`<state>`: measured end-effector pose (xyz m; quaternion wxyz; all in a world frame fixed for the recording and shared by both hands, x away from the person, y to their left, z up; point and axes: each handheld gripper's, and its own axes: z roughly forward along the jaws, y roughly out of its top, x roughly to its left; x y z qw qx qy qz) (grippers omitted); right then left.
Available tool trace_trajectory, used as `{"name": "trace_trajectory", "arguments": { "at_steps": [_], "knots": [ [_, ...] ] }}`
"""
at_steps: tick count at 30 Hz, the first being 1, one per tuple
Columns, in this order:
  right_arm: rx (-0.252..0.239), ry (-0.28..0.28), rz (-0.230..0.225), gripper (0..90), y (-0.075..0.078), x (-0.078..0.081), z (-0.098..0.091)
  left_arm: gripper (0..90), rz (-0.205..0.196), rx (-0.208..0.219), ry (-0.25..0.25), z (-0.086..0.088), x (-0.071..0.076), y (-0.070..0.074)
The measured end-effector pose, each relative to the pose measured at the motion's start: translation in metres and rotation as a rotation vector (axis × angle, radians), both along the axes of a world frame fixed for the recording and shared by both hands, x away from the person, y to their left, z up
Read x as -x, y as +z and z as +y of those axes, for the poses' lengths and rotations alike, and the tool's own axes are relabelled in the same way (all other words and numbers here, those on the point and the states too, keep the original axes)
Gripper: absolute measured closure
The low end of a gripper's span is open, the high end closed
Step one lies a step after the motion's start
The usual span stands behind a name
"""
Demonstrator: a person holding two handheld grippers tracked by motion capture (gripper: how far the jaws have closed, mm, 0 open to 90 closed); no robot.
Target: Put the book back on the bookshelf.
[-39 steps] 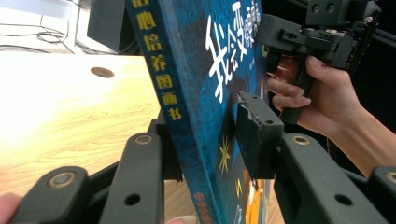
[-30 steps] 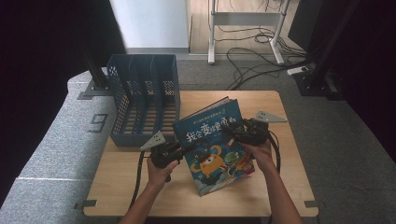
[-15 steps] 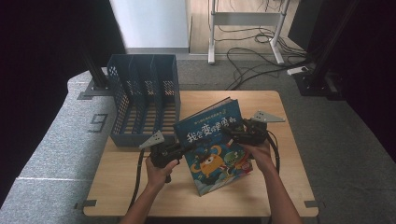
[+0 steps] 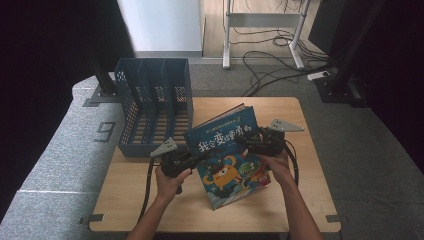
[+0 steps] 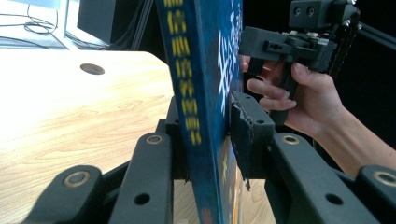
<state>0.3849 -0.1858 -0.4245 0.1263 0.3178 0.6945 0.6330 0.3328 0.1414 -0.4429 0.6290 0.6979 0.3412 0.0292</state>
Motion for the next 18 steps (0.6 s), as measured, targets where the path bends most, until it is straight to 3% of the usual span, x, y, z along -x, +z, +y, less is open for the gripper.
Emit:
{"name": "trace_trajectory", "arguments": {
  "at_steps": [9,15,18],
  "knots": [
    [-0.035,0.022,0.000,23.4,-0.002,-0.001,0.000,74.8,-0.014,0.006,-0.028,-0.001,0.002,0.004],
    [-0.032,0.029,-0.022,23.3,0.003,0.001,0.002,76.8,-0.048,0.020,-0.021,0.002,0.006,0.010],
    [-0.028,0.033,-0.018,23.3,0.006,0.000,0.004,77.2,-0.061,0.001,-0.017,0.003,0.007,0.014]
  ]
}}
